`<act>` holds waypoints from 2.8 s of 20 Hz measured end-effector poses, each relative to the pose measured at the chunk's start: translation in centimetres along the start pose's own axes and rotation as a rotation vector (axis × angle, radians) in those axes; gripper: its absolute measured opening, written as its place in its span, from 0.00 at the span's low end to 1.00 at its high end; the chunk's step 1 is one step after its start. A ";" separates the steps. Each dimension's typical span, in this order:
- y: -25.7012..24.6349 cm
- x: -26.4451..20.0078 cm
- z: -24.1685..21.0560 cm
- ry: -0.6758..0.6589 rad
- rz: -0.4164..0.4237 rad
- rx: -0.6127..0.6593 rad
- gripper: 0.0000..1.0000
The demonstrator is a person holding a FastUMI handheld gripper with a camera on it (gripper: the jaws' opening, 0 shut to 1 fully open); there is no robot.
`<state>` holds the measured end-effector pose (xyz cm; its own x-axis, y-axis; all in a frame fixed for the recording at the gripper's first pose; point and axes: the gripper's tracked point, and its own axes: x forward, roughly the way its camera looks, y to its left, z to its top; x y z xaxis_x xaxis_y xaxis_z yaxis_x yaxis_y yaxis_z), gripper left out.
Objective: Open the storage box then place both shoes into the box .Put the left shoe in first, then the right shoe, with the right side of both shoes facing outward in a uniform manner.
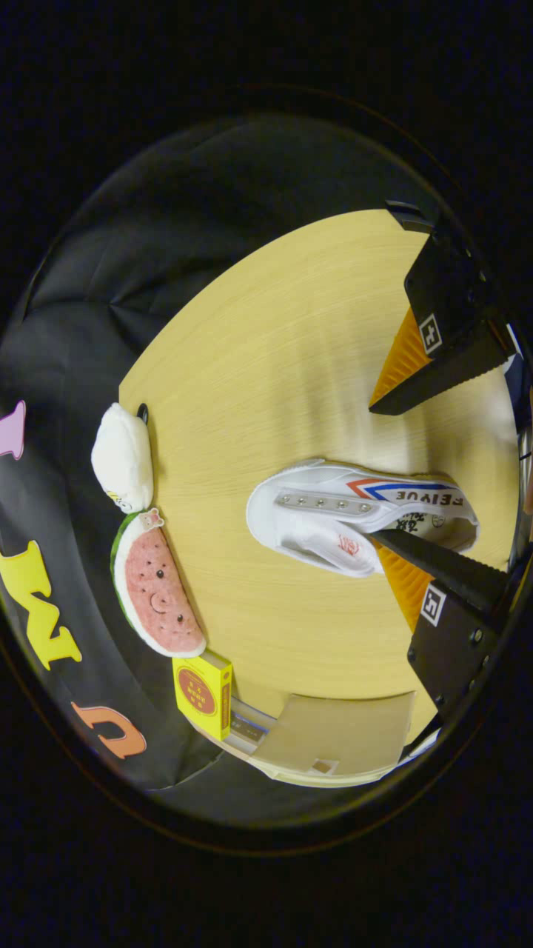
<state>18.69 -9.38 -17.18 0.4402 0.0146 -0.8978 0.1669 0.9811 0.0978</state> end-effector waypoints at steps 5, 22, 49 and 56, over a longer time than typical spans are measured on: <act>-0.4 1.9 1.2 -0.026 -0.063 -0.057 0.95; -0.2 2.8 -1.2 0.132 0.037 0.046 0.00; 30.0 -13.7 -0.7 0.088 0.298 -0.100 0.00; 39.8 -12.8 -0.5 0.028 0.300 -0.135 0.00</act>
<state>19.25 29.62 -2.03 0.4274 0.3106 -0.8490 -0.0863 0.9489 0.3036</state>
